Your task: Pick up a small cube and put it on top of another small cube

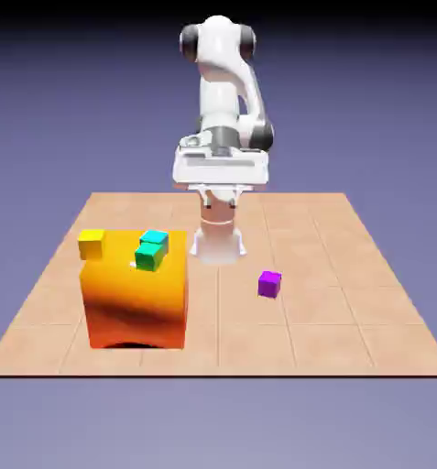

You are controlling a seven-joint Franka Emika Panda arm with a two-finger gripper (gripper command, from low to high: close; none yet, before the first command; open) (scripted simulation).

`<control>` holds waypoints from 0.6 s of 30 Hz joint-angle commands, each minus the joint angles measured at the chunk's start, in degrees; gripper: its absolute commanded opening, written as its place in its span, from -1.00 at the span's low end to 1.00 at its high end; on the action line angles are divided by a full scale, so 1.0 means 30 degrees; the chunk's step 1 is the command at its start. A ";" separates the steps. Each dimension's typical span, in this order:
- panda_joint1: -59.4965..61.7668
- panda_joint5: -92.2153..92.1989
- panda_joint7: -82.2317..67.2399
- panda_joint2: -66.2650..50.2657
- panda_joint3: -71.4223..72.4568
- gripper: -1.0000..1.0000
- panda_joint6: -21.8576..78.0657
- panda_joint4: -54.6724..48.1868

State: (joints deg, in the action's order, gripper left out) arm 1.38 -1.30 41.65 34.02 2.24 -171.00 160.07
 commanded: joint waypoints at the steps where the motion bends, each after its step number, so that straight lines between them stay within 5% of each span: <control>1: 0.0573 -0.0360 -0.0224 0.0375 0.0620 0.00 0.0832 -0.0259; 18: 1.0308 -0.6471 -0.4029 0.6749 1.1152 0.00 1.4952 -0.4647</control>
State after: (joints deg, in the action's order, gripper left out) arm 32.31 -20.71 29.56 54.26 35.69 -126.15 146.13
